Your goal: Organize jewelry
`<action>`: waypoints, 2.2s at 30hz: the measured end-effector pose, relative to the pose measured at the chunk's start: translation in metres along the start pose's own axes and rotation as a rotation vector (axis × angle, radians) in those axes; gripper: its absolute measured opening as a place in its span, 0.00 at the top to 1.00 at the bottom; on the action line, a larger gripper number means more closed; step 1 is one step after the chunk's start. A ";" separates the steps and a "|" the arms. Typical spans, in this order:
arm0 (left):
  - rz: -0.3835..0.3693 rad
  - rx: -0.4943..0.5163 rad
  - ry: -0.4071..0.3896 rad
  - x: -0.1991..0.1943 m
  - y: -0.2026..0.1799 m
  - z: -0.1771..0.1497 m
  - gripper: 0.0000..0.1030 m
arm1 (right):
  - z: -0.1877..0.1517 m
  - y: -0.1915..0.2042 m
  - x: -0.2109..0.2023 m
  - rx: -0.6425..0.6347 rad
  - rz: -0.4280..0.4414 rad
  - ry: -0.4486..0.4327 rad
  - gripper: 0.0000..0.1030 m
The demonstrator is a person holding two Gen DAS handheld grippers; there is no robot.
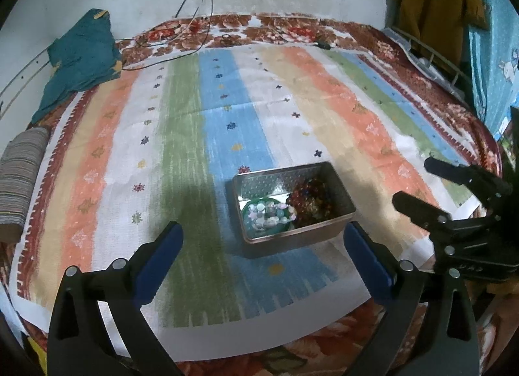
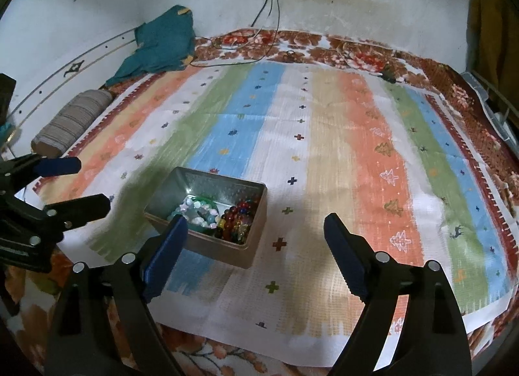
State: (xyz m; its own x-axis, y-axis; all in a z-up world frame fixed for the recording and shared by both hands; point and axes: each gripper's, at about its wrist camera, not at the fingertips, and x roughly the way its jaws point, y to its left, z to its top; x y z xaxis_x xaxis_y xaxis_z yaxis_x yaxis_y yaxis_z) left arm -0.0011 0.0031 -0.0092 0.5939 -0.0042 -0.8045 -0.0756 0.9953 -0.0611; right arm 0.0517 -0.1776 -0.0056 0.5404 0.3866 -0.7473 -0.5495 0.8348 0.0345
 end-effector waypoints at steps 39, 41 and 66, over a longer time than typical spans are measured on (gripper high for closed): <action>0.030 0.045 -0.080 -0.024 -0.011 -0.007 0.06 | -0.014 0.003 -0.018 -0.016 0.033 -0.029 0.08; 0.030 0.053 -0.078 -0.023 -0.013 -0.007 0.06 | -0.013 0.002 -0.018 -0.012 0.032 -0.028 0.08; 0.028 0.040 -0.067 -0.019 -0.009 -0.008 0.06 | -0.016 0.001 -0.016 -0.012 0.035 -0.022 0.08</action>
State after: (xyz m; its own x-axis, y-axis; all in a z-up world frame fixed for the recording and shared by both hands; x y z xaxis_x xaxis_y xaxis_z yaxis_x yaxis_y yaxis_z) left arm -0.0182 -0.0067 0.0014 0.6442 0.0284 -0.7643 -0.0613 0.9980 -0.0146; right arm 0.0326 -0.1895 -0.0040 0.5342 0.4245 -0.7311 -0.5762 0.8156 0.0526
